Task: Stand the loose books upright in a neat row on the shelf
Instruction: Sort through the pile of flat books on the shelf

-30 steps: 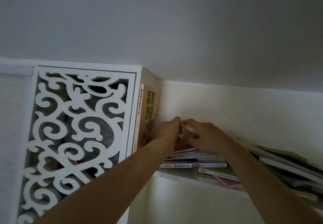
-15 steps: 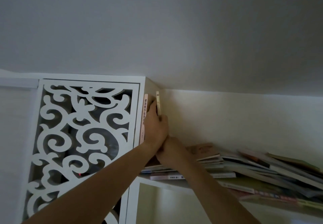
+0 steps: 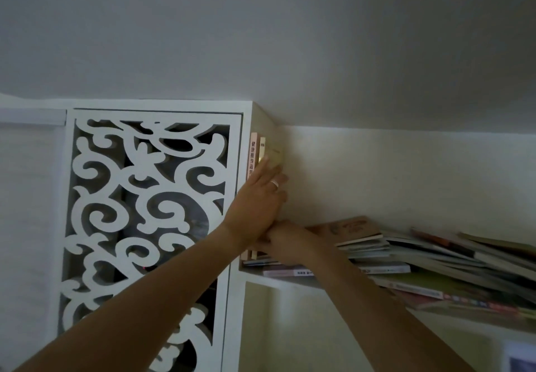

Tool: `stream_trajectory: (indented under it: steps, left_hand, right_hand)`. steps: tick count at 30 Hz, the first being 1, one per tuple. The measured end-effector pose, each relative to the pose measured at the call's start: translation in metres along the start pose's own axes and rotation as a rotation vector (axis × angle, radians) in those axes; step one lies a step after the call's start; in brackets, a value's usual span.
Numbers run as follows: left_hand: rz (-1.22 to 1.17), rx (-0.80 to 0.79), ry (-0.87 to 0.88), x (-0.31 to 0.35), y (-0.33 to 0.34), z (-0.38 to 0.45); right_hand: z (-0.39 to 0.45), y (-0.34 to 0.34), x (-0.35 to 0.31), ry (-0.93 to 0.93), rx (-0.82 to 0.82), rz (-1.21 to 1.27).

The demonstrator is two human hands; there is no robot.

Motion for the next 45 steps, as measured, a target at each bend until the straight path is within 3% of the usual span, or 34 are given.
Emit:
stream_trajectory:
  steps: [2,5,11,18,26,29,33,41,45]
  left_hand:
    - [0.054,-0.098,0.000,-0.006,0.012,-0.007]
    - [0.105,-0.118,-0.030,-0.003,0.016,-0.011]
    - [0.200,-0.254,-0.160,0.012,0.033,-0.015]
    - [0.230,-0.342,-0.291,0.009,0.035,-0.020]
    - [-0.114,-0.309,-0.560,0.027,0.025,0.000]
    - [-0.297,-0.255,-0.570,0.045,0.025,0.013]
    - [-0.735,-0.209,-0.616,0.068,0.026,0.028]
    - [-0.954,-0.254,-0.709,0.099,0.035,0.043]
    - [-1.119,-0.200,-0.646,0.129,0.026,0.061]
  right_hand:
    - [0.004,0.002,0.004,0.025,0.077,-0.008]
    - [-0.002,-0.002,0.013,0.055,0.185,0.025]
    - [-0.023,0.007,0.010,0.024,0.194,-0.292]
    - [-0.055,-0.021,0.026,0.032,0.310,-0.365]
    - [-0.086,-0.038,0.087,0.069,0.312,-0.360]
    - [-0.095,-0.035,0.097,0.071,0.275,-0.301]
    - [-0.105,-0.041,0.106,0.068,0.292,-0.382]
    - [-0.147,-0.063,0.142,0.067,0.341,-0.459]
    - [-0.169,-0.078,0.176,0.174,0.310,-0.495]
Point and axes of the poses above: each hand's wrist, its own z-axis towards the middle knuckle, its own y-axis out of the palm, x = y × z, the point moved 10 cm from there along z, towards the middle knuckle, and after that the axes turned 15 degrees about -z, right-handed, at the moved point
